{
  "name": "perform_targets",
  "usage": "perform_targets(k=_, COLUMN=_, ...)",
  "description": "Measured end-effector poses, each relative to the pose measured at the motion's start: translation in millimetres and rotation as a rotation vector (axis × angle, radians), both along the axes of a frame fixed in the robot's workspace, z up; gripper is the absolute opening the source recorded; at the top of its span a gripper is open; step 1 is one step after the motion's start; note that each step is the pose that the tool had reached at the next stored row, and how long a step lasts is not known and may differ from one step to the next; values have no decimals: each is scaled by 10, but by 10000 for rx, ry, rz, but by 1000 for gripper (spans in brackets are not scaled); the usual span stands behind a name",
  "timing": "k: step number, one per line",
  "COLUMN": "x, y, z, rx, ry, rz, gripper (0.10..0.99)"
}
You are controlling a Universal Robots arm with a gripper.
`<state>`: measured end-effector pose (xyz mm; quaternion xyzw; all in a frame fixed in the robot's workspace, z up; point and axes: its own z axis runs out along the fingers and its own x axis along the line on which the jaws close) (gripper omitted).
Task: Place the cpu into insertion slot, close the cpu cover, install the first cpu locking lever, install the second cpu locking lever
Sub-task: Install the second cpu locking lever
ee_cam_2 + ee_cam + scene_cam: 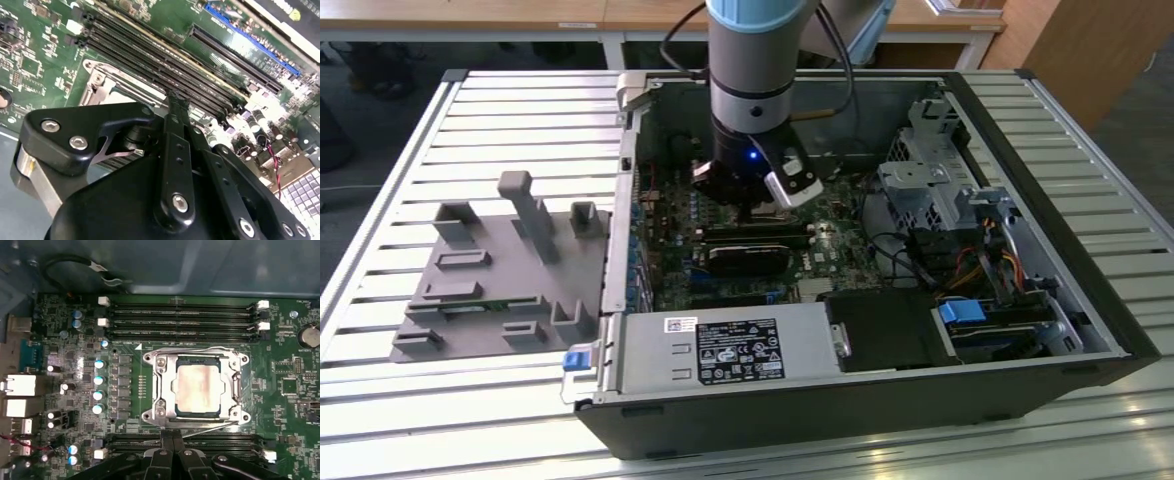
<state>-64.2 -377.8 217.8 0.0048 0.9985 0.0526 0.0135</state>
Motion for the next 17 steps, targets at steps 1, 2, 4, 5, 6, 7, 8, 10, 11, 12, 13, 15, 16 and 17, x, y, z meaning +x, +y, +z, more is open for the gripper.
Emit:
perform_targets(k=1, x=-11, y=0, z=-3, rx=33, ry=1, rz=0, gripper=106)
perform_targets(k=2, x=-20, y=-1, z=-9, rx=77, ry=0, rz=0, gripper=106)
perform_targets(k=4, x=-29, y=-2, z=-24, rx=199, ry=0, rz=1, gripper=106)
perform_targets(k=5, x=-32, y=-3, z=-33, rx=267, ry=0, rz=1, gripper=106)
perform_targets(k=6, x=-32, y=-3, z=-42, rx=325, ry=0, rz=0, gripper=106)
perform_targets(k=7, x=-32, y=-3, z=-53, rx=381, ry=-1, rz=0, gripper=106)
perform_targets(k=8, x=-33, y=-3, z=-67, rx=420, ry=-2, rz=-1, gripper=106)
perform_targets(k=10, x=-34, y=-6, z=-93, rx=475, ry=0, rz=-1, gripper=106)
perform_targets(k=11, x=-35, y=-7, z=-108, rx=503, ry=0, rz=0, gripper=106)
perform_targets(k=12, x=-35, y=-10, z=-119, rx=534, ry=1, rz=0, gripper=106)
perform_targets(k=13, x=-35, y=-18, z=-126, rx=576, ry=1, rz=1, gripper=106)
perform_targets(k=15, x=-37, y=-55, z=-133, rx=672, ry=-1, rz=0, gripper=106)
perform_targets(k=16, x=-40, y=-76, z=-135, rx=735, ry=-1, rz=0, gripper=106)
perform_targets(k=17, x=-43, y=-95, z=-135, rx=801, ry=-1, rz=0, gripper=106)
